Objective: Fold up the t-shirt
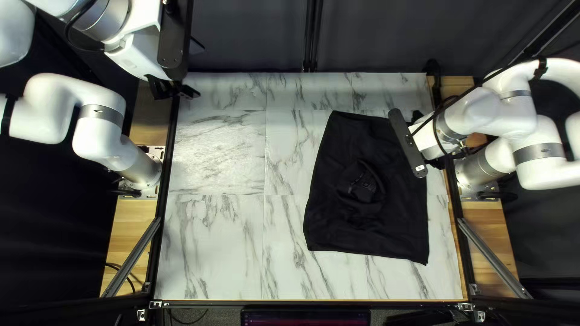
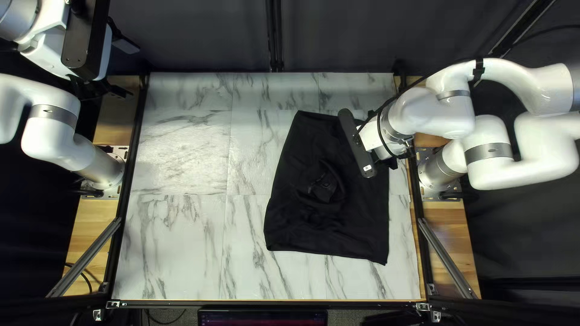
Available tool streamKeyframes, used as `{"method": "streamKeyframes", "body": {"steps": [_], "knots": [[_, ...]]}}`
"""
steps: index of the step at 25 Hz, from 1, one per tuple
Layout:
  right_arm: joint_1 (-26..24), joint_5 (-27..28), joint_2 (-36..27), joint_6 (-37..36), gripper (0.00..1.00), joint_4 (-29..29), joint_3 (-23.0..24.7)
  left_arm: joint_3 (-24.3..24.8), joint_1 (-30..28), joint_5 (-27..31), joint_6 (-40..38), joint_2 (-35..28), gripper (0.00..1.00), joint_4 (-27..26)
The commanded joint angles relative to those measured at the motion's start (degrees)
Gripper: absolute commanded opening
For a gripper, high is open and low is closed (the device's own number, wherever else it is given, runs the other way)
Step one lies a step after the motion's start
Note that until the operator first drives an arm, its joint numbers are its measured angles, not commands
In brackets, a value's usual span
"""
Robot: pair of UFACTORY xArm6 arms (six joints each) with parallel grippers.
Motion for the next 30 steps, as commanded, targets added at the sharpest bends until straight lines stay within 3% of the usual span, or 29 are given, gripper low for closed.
{"method": "streamKeyframes", "body": {"steps": [1,4,12,16,23,30], "knots": [[-5.05,-6.98,-5.73,-8.55,1.0,1.71,7.26,0.0,0.0,0.0,0.0,0.0,1.0,0.0],[-3.7,-9.3,-4.17,-6.47,1.0,-2.27,8.75,0.0,0.0,0.0,0.0,0.0,1.0,0.0],[-3.93,-8.92,-4.91,-6.64,1.0,-2.8,9.13,0.0,0.0,0.0,0.0,0.0,1.0,0.0],[-2.72,-17.16,4.09,-7.51,1.0,-2.19,8.55,0.0,0.0,0.0,0.0,0.0,1.0,0.0],[-1.27,-24.9,17.11,-5.12,1.0,-4.48,5.74,0.0,0.0,0.0,0.0,0.0,1.0,0.0],[-1.03,-28.91,25.63,-2.04,1.0,-8.09,4.27,0.0,0.0,0.0,0.0,0.0,1.0,0.0]]}}
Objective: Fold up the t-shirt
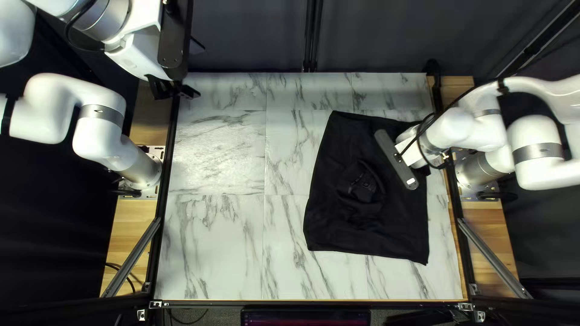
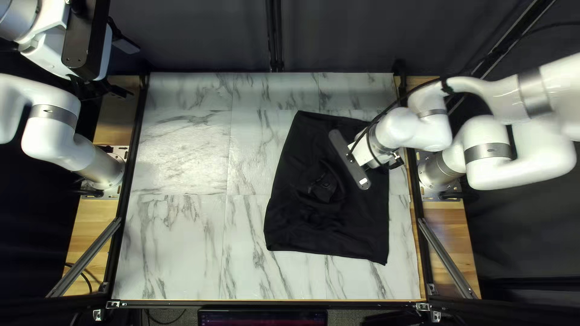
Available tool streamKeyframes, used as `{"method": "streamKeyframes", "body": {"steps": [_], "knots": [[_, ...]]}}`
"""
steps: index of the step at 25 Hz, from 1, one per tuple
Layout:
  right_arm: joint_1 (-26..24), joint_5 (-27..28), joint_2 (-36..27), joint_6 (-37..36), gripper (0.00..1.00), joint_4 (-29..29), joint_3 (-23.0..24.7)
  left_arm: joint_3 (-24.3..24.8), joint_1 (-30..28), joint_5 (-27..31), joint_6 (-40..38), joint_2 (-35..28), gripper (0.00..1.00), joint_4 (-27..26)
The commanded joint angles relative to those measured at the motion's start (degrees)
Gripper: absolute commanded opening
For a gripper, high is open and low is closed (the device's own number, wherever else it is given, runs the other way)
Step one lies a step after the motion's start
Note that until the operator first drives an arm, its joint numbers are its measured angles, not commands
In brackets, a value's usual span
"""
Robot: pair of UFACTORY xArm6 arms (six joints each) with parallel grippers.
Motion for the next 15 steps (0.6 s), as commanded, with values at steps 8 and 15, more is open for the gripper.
{"method": "streamKeyframes", "body": {"steps": [8,15], "knots": [[-2.1,-2.13,8.02,2.44,0.8,-4.14,-0.51,0.0,0.0,0.0,0.0,0.0,1.0,0.0],[-2.51,0.15,6.69,2.51,0.0,-4.14,-0.88,0.0,0.0,0.0,0.0,0.0,1.0,0.0]]}}
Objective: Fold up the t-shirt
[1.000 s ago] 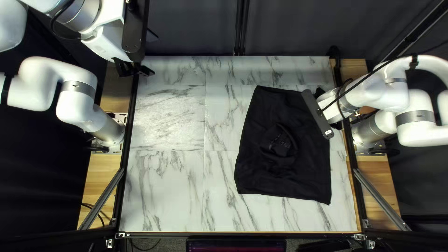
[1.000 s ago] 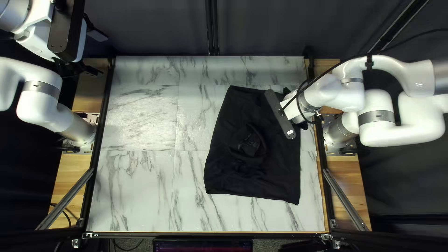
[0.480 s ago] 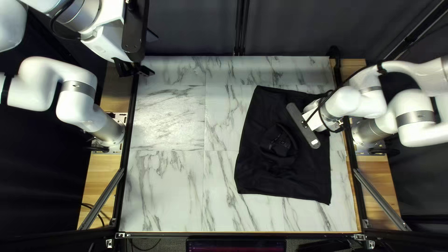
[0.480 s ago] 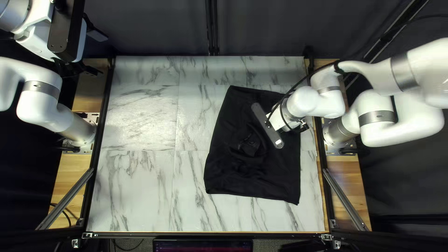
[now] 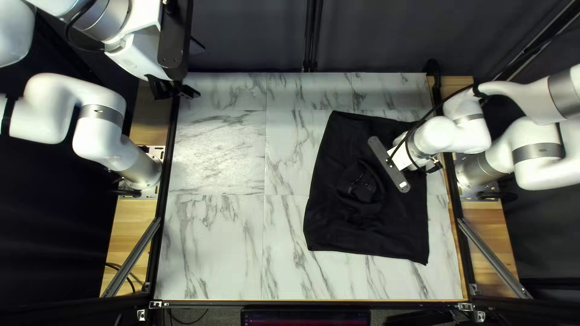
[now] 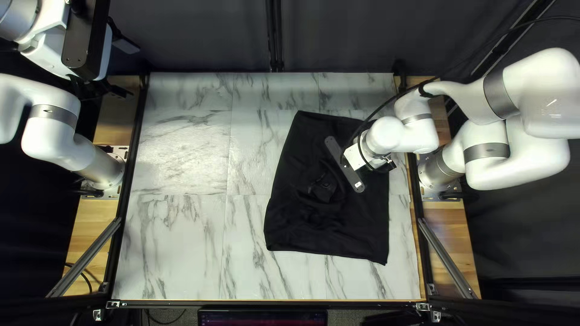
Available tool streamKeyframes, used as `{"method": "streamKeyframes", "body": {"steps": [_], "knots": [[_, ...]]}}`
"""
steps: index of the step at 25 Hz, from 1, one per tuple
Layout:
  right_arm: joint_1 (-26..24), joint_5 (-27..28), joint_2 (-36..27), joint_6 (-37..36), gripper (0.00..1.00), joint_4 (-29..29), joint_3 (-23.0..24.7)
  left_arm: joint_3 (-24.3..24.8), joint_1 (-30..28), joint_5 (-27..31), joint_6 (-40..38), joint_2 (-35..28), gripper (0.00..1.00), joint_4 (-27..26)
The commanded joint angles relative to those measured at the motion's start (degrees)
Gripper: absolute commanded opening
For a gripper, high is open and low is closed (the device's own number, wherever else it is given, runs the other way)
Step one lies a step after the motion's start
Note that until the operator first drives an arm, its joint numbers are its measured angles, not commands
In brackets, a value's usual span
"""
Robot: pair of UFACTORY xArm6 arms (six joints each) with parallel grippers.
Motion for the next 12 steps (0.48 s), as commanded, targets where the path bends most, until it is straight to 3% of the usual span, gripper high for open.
{"method": "streamKeyframes", "body": {"steps": [1,12], "knots": [[0.07,1.96,-1.73,0.37,0.0,-0.18,-0.22,0.0,0.0,0.0,0.0,0.0,1.0,0.0],[3.24,16.3,-13.24,2.1,0.0,-0.31,-5.16,0.0,0.0,0.0,0.0,0.0,1.0,0.0]]}}
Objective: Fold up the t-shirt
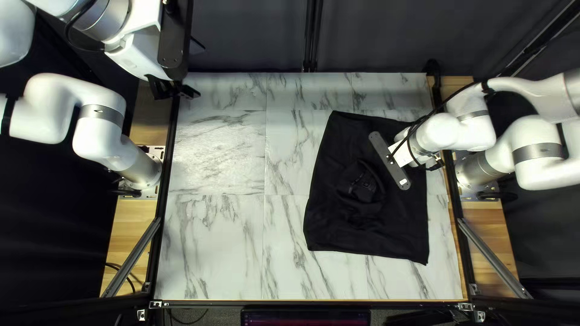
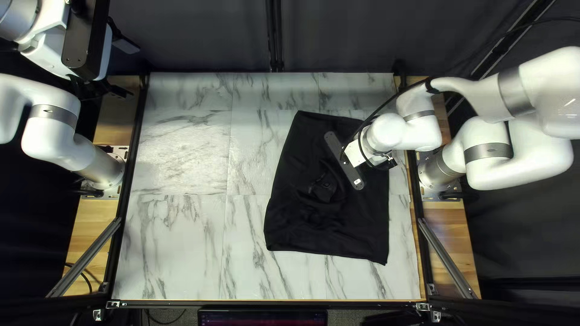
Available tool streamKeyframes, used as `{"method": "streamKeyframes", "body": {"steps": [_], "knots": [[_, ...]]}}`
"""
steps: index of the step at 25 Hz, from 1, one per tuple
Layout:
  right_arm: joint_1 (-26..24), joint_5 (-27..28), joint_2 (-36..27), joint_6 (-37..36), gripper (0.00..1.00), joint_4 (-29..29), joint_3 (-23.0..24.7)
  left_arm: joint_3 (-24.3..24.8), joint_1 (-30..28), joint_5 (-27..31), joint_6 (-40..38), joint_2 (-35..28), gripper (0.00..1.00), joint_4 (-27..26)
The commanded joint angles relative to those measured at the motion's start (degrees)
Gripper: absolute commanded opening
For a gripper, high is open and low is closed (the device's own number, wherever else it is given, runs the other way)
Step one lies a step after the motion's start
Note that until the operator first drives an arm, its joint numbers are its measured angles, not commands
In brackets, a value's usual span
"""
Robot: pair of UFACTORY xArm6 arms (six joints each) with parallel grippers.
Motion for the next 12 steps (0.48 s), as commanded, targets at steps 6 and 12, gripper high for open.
{"method": "streamKeyframes", "body": {"steps": [6,12], "knots": [[3.84,12.08,-3.6,2.5,0.0,-2.11,-9.64,0.0,0.0,0.0,0.0,0.0,1.0,0.0],[5.08,14.43,-1.99,3.66,0.0,-4.17,-13.35,0.0,0.0,0.0,0.0,0.0,1.0,0.0]]}}
